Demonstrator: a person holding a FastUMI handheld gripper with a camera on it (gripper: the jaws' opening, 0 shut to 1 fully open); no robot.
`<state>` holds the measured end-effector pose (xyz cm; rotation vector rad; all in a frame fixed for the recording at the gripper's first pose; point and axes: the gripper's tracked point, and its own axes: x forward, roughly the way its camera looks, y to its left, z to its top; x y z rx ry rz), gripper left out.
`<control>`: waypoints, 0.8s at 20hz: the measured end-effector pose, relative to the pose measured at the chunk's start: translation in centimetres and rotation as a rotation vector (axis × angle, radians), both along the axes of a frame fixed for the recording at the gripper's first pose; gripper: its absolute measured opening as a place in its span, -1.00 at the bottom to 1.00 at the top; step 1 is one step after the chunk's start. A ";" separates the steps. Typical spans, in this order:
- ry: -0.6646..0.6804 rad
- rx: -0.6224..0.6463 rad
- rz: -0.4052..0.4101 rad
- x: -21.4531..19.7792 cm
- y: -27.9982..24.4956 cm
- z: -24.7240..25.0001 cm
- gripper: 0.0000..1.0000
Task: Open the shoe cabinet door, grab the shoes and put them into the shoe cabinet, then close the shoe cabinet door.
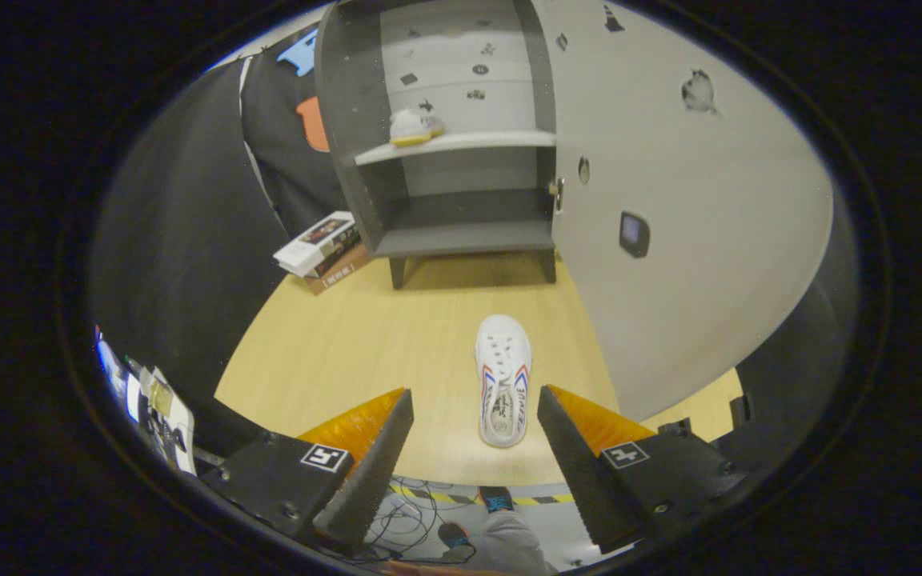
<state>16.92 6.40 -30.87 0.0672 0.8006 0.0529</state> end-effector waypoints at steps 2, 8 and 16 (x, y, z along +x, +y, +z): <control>0.046 -0.028 0.013 1.2 0.3 -3.1 0.97; 0.161 -0.006 0.045 4.1 2.2 -8.4 0.71; 0.309 -0.037 -0.081 6.8 1.1 -14.2 0.20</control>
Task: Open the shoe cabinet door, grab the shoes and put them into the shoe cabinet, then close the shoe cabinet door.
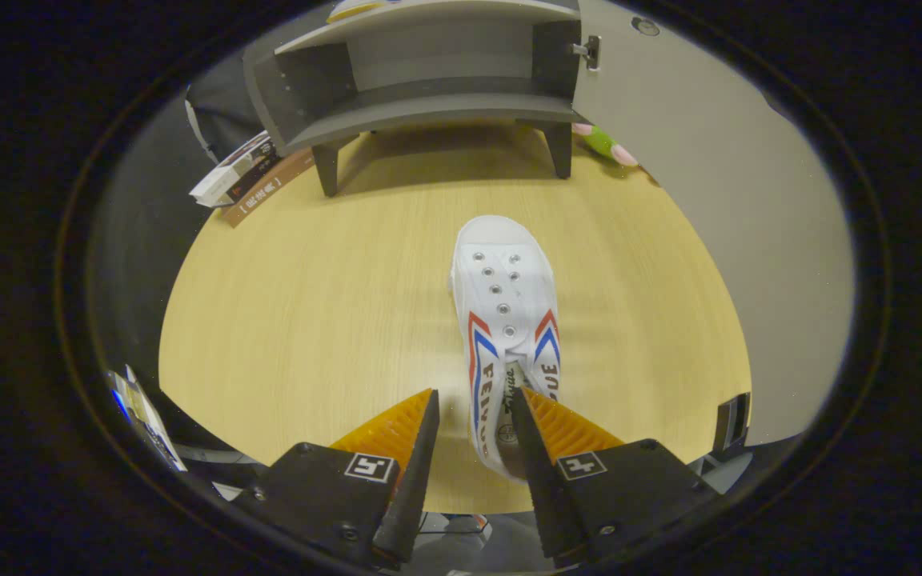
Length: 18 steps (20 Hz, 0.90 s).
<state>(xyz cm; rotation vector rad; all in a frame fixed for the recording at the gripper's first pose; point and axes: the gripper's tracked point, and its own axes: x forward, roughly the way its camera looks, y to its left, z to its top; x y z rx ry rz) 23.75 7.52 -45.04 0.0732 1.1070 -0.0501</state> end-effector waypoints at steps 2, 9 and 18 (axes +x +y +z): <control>0.005 -0.012 -0.012 0.6 -0.2 -0.8 0.10; 0.014 0.031 -0.010 1.4 0.3 -2.8 -0.77; -0.234 0.024 0.069 2.0 0.0 -0.5 -0.93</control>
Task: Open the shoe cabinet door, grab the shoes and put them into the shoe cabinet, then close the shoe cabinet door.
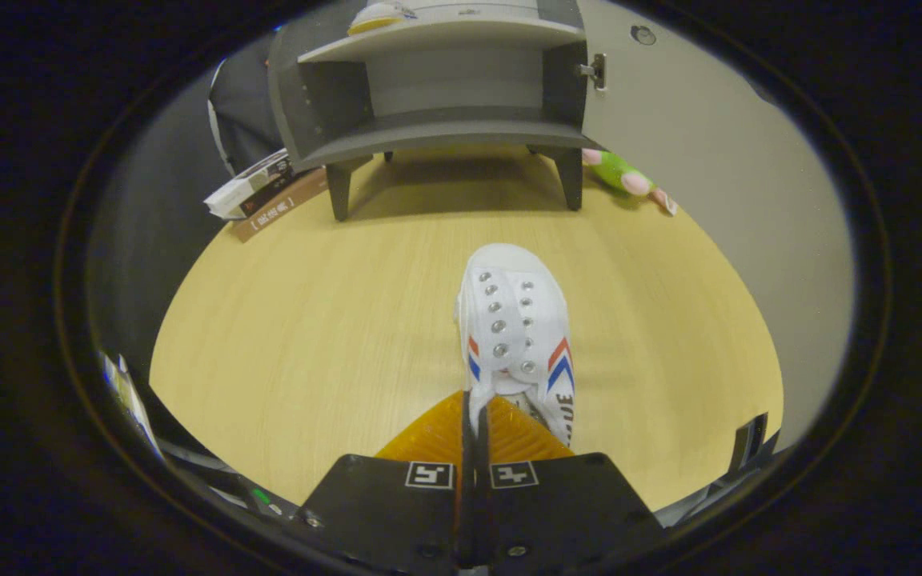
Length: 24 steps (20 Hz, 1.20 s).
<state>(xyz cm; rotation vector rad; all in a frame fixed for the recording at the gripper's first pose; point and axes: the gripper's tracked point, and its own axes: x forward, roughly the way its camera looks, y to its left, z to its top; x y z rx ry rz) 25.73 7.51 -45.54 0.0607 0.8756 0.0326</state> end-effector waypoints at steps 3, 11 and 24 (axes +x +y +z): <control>0.013 0.027 -0.006 0.0 0.4 -0.6 -0.93; 0.100 0.028 -0.130 1.1 0.0 -2.2 -0.62; -0.346 -0.074 -0.063 3.3 -0.3 1.2 -0.93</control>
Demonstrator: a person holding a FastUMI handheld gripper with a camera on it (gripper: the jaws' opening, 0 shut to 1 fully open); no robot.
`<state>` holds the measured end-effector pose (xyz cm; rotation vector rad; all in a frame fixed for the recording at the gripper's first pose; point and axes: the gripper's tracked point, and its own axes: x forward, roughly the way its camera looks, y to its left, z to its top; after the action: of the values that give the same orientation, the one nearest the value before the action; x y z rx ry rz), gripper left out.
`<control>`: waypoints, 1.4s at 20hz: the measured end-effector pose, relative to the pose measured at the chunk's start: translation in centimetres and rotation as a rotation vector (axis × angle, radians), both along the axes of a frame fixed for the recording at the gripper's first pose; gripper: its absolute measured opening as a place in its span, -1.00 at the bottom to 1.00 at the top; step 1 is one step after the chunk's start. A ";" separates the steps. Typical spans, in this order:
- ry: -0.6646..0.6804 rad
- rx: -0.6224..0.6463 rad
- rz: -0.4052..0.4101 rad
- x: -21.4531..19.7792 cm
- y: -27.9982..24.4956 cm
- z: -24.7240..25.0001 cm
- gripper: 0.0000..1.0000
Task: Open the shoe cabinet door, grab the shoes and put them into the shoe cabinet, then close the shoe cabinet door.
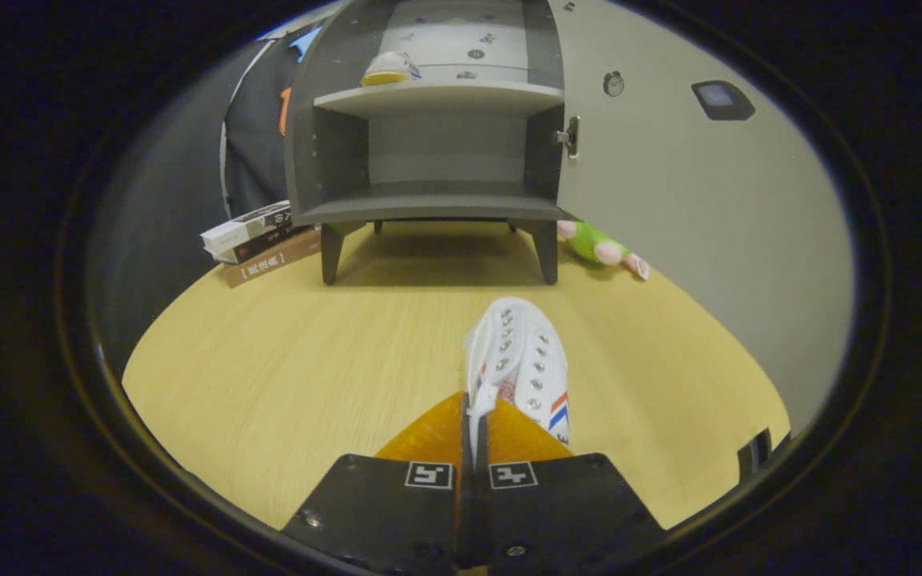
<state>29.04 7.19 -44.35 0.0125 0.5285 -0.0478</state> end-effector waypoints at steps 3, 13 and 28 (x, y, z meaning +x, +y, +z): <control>-0.001 0.036 -0.005 1.3 -0.5 1.4 -0.93; -0.034 0.102 0.089 -1.7 -0.6 12.4 -0.93; -0.247 0.014 0.199 6.8 0.2 42.0 -0.93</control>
<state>35.85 7.41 -2.39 -0.0198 0.2811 0.1502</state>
